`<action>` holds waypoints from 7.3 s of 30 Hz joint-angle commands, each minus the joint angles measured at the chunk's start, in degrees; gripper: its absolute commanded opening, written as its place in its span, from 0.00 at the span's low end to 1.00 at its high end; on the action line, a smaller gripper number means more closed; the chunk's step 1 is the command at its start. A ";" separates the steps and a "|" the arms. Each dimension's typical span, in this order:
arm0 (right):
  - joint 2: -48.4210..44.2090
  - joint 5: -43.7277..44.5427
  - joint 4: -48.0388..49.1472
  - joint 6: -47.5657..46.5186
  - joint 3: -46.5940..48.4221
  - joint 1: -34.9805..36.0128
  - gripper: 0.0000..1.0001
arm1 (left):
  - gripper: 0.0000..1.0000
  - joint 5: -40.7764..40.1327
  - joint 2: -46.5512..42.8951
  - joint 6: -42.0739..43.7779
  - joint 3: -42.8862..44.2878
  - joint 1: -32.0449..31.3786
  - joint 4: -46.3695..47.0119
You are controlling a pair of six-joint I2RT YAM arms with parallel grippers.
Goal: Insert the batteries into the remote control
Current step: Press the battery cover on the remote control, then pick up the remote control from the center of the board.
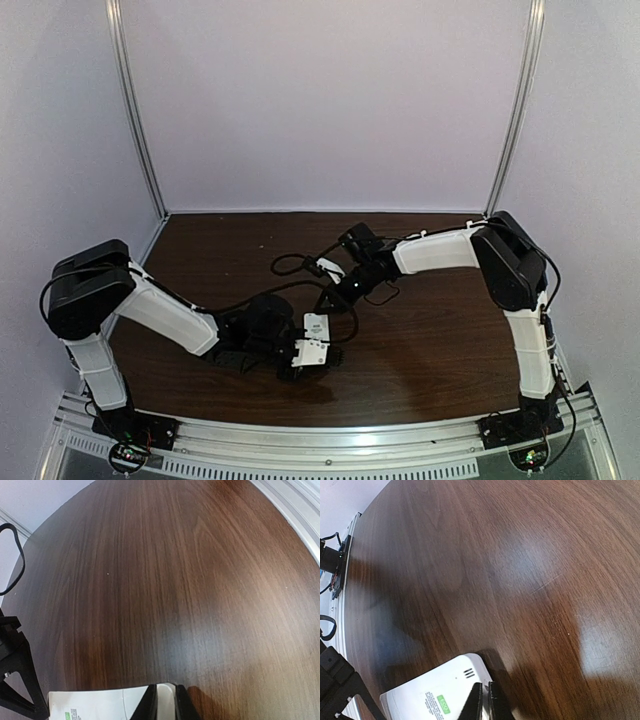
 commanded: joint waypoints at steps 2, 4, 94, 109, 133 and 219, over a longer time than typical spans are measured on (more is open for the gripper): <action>2.48 -5.00 -10.21 -0.51 -0.88 3.76 0.05 | 0.19 -13.23 2.69 1.63 0.42 6.23 -4.27; 2.48 -4.42 -10.14 0.27 -0.46 3.53 0.05 | 0.25 -10.78 0.54 1.35 0.77 5.92 -4.83; -13.42 -1.48 15.85 26.87 -25.93 -0.45 0.38 | 0.43 -48.56 5.49 -51.73 -25.16 -4.59 47.25; -13.69 -1.03 13.83 25.70 -24.95 -0.51 0.38 | 0.51 -49.08 -4.53 -51.47 -21.49 -0.79 26.75; -13.92 -2.27 14.69 25.63 -25.39 -0.69 0.36 | 0.34 -7.72 -26.07 -75.47 -18.38 7.55 -7.27; -30.56 -0.85 14.95 26.01 -31.80 -9.74 0.63 | 0.97 -2.07 -15.24 -38.30 5.94 10.00 -27.49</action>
